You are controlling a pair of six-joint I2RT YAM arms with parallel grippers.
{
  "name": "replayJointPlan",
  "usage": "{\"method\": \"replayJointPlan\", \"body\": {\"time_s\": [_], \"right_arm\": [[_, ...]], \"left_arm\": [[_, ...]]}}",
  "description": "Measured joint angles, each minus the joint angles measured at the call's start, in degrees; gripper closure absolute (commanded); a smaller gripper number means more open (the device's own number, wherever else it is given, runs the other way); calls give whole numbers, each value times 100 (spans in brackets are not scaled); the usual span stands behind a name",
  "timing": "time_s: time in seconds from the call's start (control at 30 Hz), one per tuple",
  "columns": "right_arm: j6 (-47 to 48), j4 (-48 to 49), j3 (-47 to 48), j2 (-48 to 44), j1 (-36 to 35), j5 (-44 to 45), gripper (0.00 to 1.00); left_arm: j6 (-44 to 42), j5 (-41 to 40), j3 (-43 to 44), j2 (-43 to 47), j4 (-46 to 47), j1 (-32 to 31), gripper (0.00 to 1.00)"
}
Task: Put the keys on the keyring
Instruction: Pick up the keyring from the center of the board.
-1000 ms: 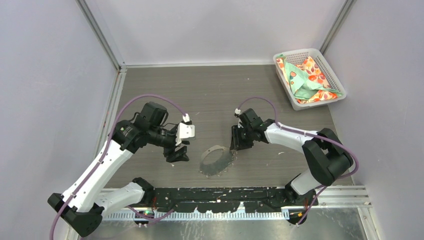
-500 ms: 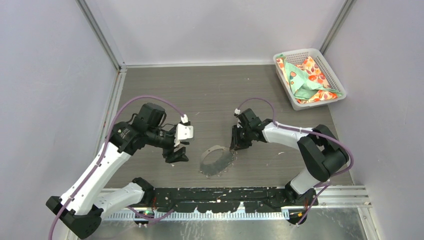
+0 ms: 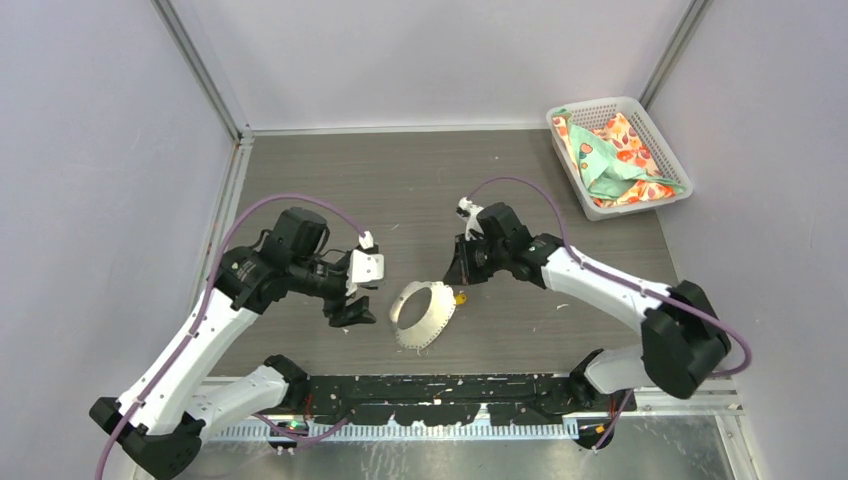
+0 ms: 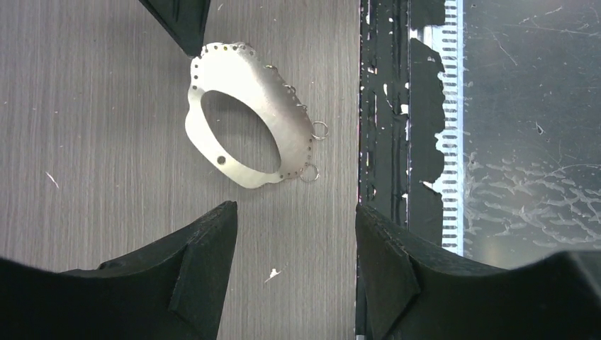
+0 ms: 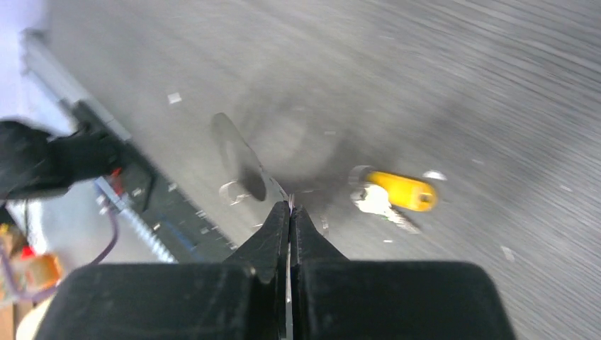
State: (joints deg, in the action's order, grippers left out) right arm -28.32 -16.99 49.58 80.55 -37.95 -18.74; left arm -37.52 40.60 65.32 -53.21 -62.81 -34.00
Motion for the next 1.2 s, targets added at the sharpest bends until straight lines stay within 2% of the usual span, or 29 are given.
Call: {"method": "replayJointPlan", "body": {"time_s": [0.1, 0.17, 0.2, 0.47, 0.57, 0.8, 1.0, 1.2], "right_arm": [[216, 24, 195, -461, -420, -299, 99], [428, 17, 391, -693, -778, -474, 99], [573, 17, 544, -824, -1029, -584, 99], [1263, -72, 1458, -1134, -1912, -1071, 99], [1456, -153, 1648, -1132, -2085, -1086, 99], [1722, -201, 1777, -1132, -2378, -1088, 99], [1847, -289, 1991, -1056, -2520, -1058, 99], [2002, -393, 2173, -975, -2581, -944, 99]], "left_arm": [[70, 2, -11, 11, 13, 0, 34], [125, 22, -11, 24, 44, 0, 19], [157, 44, -11, 42, 66, 0, 17], [540, 286, 35, 111, 302, 0, 18], [778, 411, 37, 146, 424, 0, 22], [1475, 846, 85, 389, 741, 0, 47], [1735, 1174, 120, 356, 837, 0, 51], [1781, 1366, 223, 136, 807, -2, 69]]}}
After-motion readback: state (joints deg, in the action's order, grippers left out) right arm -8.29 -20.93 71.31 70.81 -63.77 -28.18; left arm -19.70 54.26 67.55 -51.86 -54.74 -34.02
